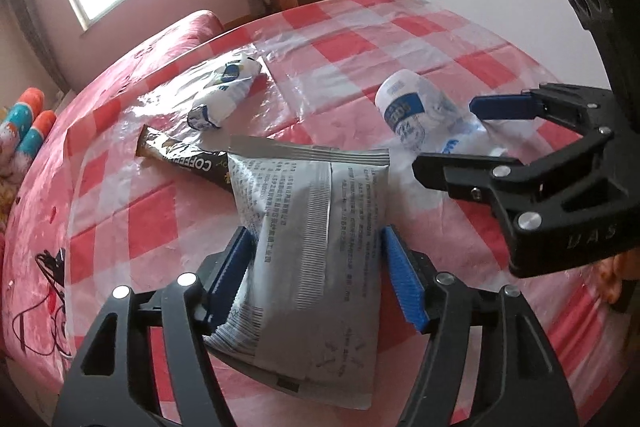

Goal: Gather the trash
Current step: 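Grasp the grey printed bag with left tool while right tool grasps the white Magicday bottle, then carry the grey bag and white bottle toward the orange bucket with both tools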

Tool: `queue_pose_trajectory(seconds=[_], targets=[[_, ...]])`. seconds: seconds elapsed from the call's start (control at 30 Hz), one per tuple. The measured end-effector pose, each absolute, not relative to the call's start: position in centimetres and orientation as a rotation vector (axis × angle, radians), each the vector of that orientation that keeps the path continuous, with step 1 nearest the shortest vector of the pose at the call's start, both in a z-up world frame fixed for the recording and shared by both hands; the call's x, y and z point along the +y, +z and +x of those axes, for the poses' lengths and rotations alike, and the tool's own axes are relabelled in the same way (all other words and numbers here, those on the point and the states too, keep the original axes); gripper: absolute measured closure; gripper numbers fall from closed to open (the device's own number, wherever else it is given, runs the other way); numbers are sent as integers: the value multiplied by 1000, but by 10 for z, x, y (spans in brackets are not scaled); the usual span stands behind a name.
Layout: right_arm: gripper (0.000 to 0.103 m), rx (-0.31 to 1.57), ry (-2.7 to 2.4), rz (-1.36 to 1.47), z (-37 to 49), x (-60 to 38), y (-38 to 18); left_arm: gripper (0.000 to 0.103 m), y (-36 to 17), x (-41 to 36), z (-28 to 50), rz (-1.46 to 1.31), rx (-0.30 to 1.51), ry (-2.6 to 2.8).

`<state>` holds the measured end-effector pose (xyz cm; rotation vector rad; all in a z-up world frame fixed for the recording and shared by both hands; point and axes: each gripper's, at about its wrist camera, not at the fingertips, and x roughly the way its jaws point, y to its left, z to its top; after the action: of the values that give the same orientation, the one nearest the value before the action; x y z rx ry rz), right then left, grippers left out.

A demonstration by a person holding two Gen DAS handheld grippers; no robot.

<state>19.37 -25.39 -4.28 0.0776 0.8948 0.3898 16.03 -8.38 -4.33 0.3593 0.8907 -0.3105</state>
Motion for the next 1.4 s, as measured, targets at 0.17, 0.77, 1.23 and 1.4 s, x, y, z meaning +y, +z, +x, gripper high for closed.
queue_pose_trajectory(seconds=[0.17, 0.77, 1.23, 1.4], targets=[[28, 891, 366, 58, 194, -252, -43, 43, -39, -76, 160, 283, 899, -278], [42, 854, 386, -40, 181, -240, -38, 45, -21, -25, 112, 98, 900, -175], [42, 831, 511, 96, 157, -233, -31, 45, -19, 24, 60, 8, 900, -118], [42, 832, 541, 137, 147, -228, -29, 45, -19, 41, 46, -12, 894, -100]])
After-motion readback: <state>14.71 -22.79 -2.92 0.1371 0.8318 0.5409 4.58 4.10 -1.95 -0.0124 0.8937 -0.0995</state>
